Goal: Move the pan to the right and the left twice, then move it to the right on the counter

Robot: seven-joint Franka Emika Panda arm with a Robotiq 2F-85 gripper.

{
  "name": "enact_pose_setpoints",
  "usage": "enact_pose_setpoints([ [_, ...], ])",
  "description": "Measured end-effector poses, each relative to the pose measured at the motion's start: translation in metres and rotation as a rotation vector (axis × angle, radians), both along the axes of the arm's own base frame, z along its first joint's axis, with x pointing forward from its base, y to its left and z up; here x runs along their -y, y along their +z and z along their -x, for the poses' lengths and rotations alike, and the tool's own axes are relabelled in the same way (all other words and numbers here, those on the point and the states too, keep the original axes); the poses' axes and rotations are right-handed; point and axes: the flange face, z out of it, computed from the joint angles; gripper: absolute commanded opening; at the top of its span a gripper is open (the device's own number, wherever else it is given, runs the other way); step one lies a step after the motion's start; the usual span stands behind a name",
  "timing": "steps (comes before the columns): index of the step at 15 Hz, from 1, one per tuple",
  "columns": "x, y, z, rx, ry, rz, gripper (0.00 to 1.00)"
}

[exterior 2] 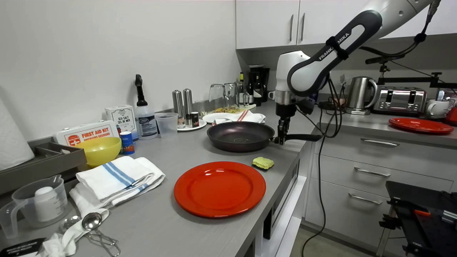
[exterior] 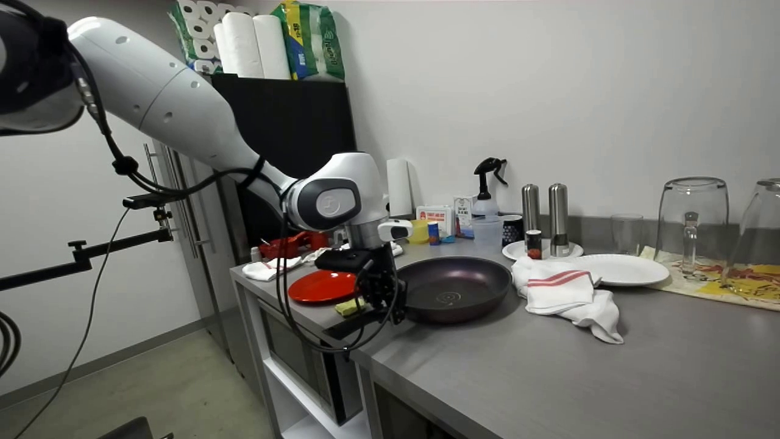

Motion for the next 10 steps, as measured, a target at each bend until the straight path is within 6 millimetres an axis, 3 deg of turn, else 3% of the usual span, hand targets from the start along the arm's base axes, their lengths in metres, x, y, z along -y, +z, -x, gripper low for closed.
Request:
enact_pose_setpoints([
  [10,0.0024,0.002,-0.0003,-0.001,-0.009,-0.01,0.16],
])
